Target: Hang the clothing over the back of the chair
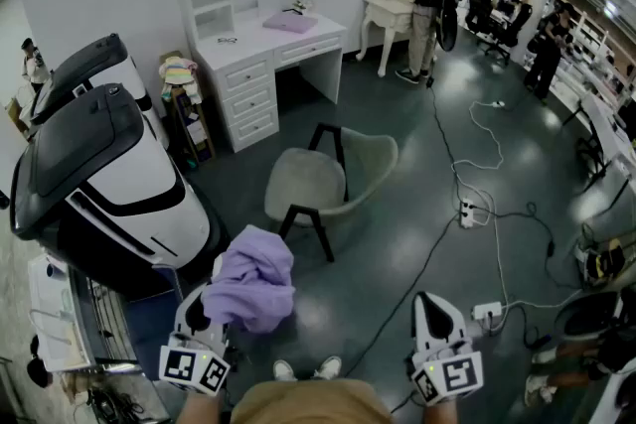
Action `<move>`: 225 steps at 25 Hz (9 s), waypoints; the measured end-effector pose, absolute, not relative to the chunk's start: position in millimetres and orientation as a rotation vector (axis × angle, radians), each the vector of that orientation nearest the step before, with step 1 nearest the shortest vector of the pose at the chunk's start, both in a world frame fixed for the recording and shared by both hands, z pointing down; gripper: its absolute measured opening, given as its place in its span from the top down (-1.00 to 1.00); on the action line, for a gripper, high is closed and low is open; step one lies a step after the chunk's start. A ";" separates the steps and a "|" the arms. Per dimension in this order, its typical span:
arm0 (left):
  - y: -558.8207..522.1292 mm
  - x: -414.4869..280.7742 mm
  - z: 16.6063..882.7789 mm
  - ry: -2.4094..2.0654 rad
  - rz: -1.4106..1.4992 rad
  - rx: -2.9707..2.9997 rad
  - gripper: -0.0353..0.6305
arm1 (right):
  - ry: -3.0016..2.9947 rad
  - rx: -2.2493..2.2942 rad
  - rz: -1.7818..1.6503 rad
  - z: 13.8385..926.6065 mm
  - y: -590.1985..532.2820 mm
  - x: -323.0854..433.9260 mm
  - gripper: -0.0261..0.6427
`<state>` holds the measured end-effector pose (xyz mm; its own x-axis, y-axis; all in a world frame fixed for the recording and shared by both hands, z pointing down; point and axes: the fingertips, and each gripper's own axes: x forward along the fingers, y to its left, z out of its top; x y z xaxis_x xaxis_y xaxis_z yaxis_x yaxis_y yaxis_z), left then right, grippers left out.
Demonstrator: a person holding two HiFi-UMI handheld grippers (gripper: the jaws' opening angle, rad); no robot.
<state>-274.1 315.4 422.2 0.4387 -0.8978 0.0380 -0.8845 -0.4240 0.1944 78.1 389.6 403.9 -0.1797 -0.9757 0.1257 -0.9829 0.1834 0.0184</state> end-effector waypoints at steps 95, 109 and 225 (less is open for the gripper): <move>-207.4 -117.0 412.3 -1.383 -0.116 2.623 0.75 | -2.301 2.177 0.214 413.7 -84.7 227.9 0.91; -240.3 -22.8 449.4 -1.229 0.011 2.721 0.75 | -2.213 2.230 0.278 433.7 -61.6 269.6 0.91; -190.5 -254.9 346.5 -1.623 -0.122 2.680 0.88 | -2.431 1.992 0.108 370.8 -117.1 112.9 0.91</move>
<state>-254.9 -190.5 346.5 0.4611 -0.8851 -0.0631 -0.8846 -0.4641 0.0458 112.9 -117.1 370.8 -0.1976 -0.9794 0.0412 -0.9792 0.1952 -0.0552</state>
